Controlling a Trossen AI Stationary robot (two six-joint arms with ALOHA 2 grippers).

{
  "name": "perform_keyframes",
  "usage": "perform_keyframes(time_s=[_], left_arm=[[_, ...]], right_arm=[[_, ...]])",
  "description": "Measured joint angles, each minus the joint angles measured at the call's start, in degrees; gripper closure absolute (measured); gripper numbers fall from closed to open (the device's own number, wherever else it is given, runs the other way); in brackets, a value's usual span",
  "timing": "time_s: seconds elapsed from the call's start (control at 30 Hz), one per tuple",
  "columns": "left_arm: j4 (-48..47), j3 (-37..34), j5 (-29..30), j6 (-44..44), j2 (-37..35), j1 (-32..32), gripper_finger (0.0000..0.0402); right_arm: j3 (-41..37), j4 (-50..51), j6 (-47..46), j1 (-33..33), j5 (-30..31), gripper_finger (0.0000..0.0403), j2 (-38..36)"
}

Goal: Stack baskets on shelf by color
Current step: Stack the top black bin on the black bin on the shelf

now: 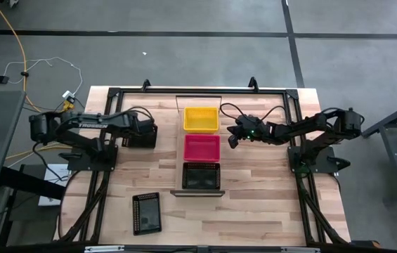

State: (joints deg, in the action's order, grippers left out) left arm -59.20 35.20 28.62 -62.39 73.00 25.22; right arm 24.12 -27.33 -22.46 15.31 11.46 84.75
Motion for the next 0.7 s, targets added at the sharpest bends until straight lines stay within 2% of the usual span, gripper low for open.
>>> perform_keyframes(time_s=[0.23, 0.43, 0.57, 0.7], left_arm=[[0.7, 0.0, -0.9, 0.0, 4.3, -0.2, 0.0177], [1.5, 0.0, -3.6, 1.1, 5.2, -0.2, 0.018], [1.5, 0.0, -3.9, 1.1, 5.2, -0.2, 0.0208], [1.6, 0.0, -3.4, 1.1, 5.2, -0.2, 0.0261]], right_arm=[[0.0, 0.0, 0.0, 0.0, 0.0, 0.0402, 0.0], [0.0, 0.0, -0.6, 0.0, -0.1, 0.0402, 0.0], [0.0, 0.0, -0.6, 0.0, -0.1, 0.0402, 0.0], [0.0, 0.0, -0.6, 0.0, -0.1, 0.0402, 0.0]])
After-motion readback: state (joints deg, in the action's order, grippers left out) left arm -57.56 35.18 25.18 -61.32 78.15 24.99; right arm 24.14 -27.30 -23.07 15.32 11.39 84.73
